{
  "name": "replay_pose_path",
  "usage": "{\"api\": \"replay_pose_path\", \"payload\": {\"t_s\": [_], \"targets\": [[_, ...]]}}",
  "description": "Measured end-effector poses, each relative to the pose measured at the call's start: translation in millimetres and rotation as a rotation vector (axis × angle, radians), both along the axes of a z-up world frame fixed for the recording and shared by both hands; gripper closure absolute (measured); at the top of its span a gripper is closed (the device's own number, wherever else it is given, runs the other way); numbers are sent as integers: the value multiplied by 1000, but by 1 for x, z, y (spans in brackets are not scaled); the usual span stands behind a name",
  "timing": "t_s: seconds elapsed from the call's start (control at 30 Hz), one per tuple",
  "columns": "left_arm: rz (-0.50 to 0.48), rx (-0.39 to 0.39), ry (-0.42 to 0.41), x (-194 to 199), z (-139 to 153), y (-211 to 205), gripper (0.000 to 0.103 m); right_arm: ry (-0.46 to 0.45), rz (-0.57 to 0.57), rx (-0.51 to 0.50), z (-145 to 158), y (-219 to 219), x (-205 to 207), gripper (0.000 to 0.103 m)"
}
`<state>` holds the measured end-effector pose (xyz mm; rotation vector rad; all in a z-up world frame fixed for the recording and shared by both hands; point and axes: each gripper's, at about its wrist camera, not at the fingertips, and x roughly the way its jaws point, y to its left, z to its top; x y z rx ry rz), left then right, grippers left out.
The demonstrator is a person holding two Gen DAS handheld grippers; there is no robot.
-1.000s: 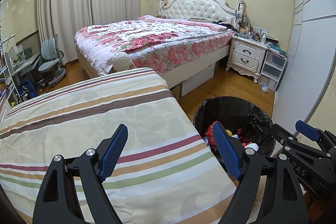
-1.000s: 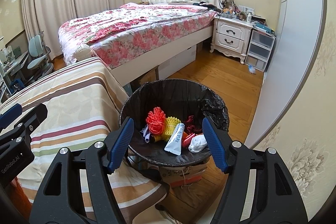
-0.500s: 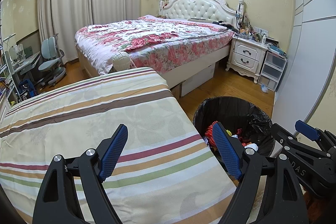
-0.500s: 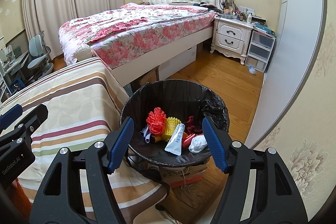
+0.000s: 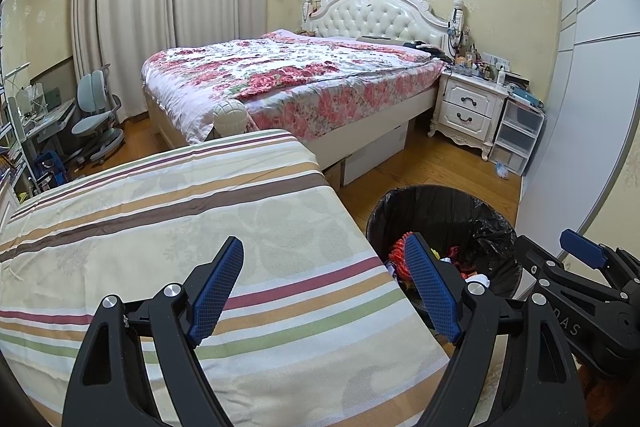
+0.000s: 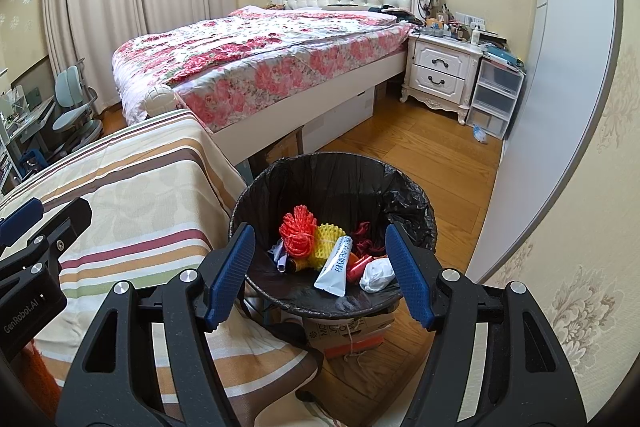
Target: Collect trash
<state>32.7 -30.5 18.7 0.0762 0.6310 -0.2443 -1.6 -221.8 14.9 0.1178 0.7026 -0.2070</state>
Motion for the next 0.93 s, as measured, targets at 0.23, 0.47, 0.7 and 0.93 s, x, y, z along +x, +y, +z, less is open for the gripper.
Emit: {"api": "replay_pose_path", "payload": {"t_s": [0.23, 0.47, 0.7, 0.93], "targets": [[-9, 7, -15, -1, 5, -5, 23, -1, 0, -1, 0, 0, 0, 37], [8, -9, -27, 1, 6, -2, 19, 5, 6, -4, 2, 2, 1, 37], [31, -4, -17, 8, 3, 4, 19, 13, 21, -11, 8, 10, 8, 37], [103, -9, 26, 22, -6, 33, 19, 28, 74, -23, 4, 31, 23, 33]]}}
